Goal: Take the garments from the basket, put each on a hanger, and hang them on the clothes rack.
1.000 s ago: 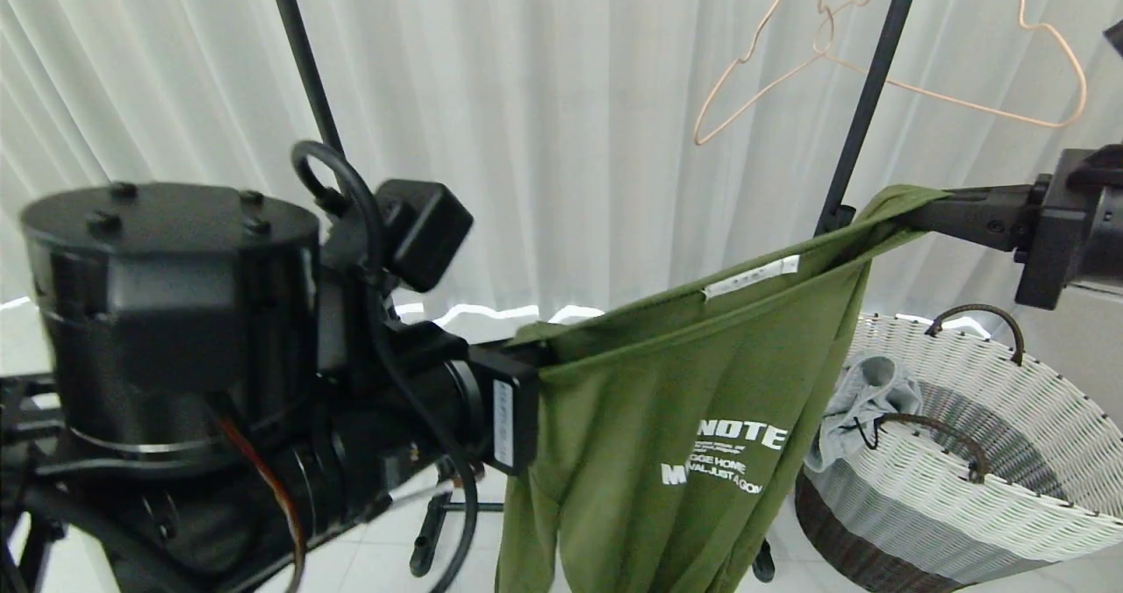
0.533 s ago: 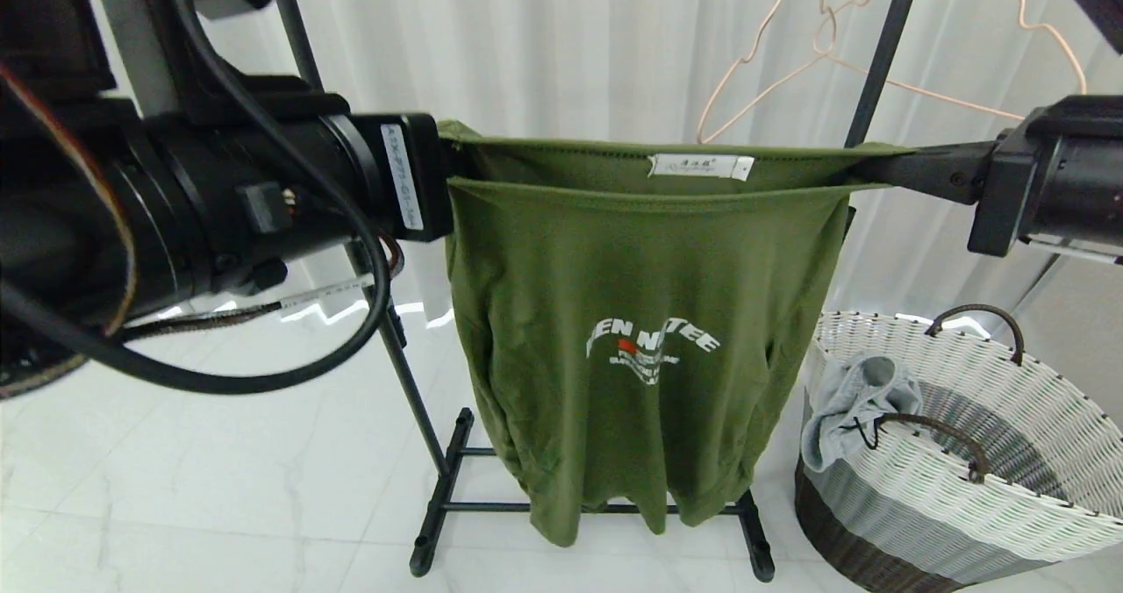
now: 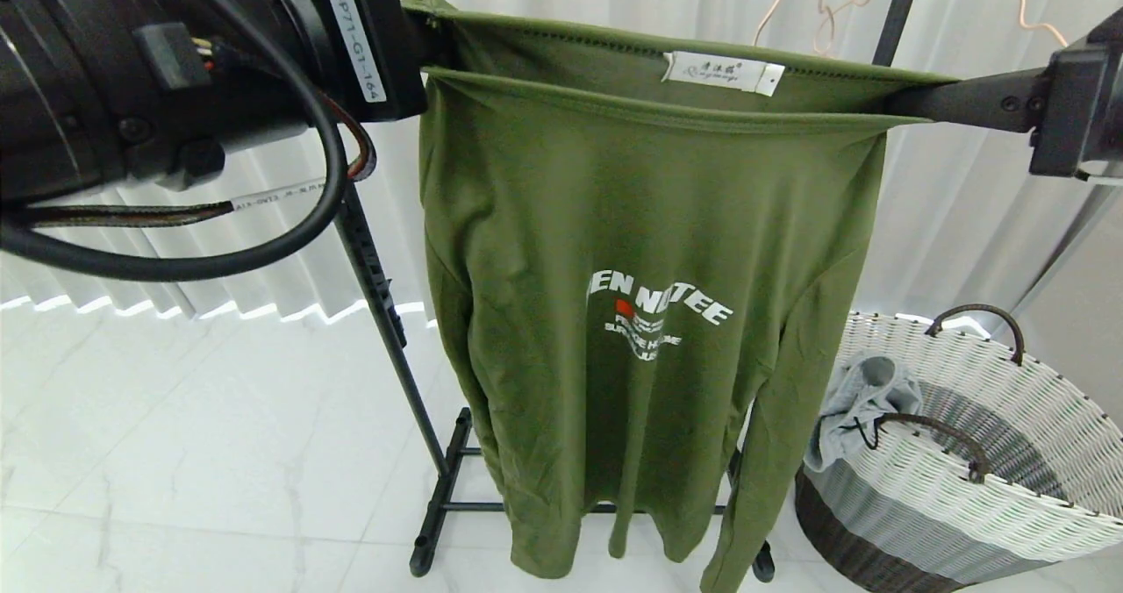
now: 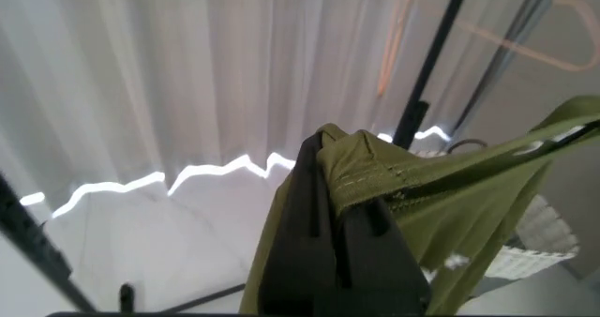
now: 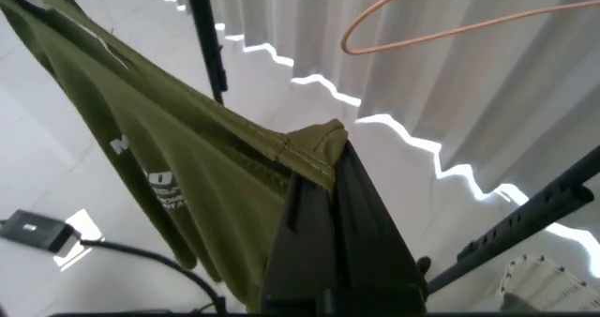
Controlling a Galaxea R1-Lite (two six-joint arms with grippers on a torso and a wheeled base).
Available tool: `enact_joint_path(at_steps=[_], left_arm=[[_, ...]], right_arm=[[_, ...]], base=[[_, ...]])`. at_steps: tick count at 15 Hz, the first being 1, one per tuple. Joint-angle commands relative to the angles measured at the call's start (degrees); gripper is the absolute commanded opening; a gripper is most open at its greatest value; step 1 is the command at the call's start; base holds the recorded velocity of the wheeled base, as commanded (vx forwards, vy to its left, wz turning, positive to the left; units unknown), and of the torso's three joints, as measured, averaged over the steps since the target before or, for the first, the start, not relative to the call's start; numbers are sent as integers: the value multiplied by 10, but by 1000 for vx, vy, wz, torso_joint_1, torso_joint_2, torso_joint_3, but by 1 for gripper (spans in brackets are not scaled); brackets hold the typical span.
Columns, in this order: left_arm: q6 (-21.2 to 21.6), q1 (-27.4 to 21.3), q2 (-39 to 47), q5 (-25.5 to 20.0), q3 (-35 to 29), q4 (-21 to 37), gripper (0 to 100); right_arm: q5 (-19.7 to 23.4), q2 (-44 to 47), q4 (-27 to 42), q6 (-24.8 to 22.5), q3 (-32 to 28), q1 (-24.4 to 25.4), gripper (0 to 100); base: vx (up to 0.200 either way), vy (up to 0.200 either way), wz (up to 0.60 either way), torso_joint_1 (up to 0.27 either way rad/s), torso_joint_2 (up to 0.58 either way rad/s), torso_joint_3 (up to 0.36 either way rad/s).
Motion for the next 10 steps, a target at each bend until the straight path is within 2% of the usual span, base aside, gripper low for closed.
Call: enact_joint_path(at_steps=[1, 2, 3, 7, 8, 10], left_arm=[[0, -13, 2, -1, -11, 0, 0], [0, -14, 4, 0, -11, 0, 0], [0, -14, 13, 0, -11, -3, 0], [-2, -13, 48, 0, -37, -3, 0], [-2, -6, 68, 0, -59, -3, 0], [-2, 18, 96, -1, -87, -3, 0]], right_arm=[[4, -18, 33, 0, -30, -1, 0], [8, -22, 44, 0, -33, -1, 0], [29, -36, 75, 0, -40, -1, 0], [122, -65, 126, 0, -40, 3, 0], [164, -73, 139, 0, -40, 7, 0], [184, -80, 159, 0, -40, 28, 0]], base=[[0, 0, 0, 0, 0, 0], [0, 0, 0, 0, 0, 0], [0, 0, 0, 0, 0, 0], [0, 0, 0, 0, 0, 0], [0, 0, 0, 0, 0, 0], [0, 0, 0, 0, 0, 0]])
